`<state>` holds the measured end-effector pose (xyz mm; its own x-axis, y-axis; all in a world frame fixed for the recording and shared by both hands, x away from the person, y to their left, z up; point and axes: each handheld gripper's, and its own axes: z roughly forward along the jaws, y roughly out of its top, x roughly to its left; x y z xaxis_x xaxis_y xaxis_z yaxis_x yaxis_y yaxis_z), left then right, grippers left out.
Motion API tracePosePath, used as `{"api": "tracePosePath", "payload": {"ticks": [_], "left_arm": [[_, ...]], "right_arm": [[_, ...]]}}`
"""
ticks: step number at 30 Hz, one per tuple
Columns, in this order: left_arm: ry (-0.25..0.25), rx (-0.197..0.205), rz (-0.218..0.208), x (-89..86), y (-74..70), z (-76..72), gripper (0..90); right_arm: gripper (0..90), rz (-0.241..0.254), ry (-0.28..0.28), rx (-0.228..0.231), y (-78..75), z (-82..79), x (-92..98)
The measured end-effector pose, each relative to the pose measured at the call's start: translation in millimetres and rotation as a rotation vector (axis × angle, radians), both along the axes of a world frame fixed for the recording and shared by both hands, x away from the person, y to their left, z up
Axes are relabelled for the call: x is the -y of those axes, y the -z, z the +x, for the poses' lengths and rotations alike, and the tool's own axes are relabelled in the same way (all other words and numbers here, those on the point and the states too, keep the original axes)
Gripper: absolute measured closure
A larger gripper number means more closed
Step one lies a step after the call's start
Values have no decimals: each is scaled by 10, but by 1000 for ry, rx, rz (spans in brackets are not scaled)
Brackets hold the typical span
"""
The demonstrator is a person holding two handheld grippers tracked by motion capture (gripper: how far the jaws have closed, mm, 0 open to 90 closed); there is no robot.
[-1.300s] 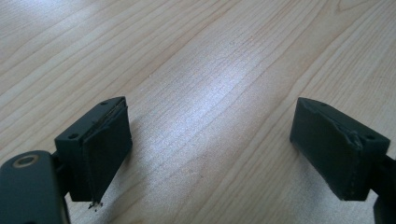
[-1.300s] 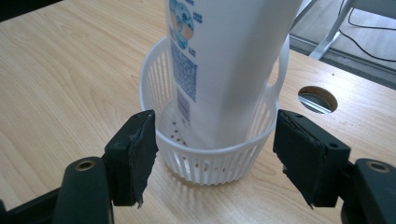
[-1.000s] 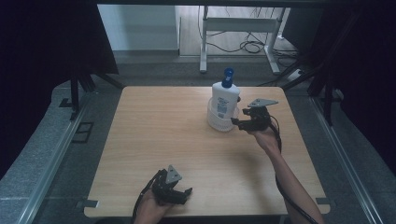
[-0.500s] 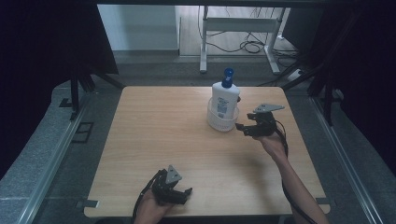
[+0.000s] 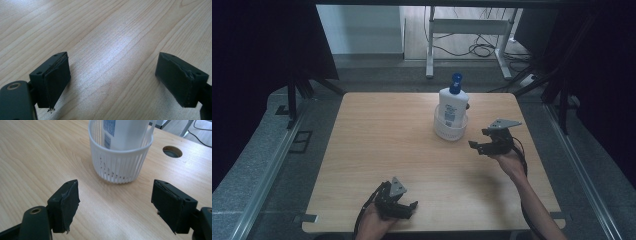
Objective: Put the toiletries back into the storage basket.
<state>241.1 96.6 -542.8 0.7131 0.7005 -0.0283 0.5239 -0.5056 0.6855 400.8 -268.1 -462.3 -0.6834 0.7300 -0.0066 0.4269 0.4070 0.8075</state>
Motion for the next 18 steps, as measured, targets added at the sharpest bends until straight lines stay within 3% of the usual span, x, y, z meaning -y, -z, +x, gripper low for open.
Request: {"api": "tracePosePath", "payload": {"ticks": [18], "left_arm": [[-1, 0, 0, 0, 0, -1, 120]], "right_arm": [[178, -24, -6, -35, 234, -288, 140]]}}
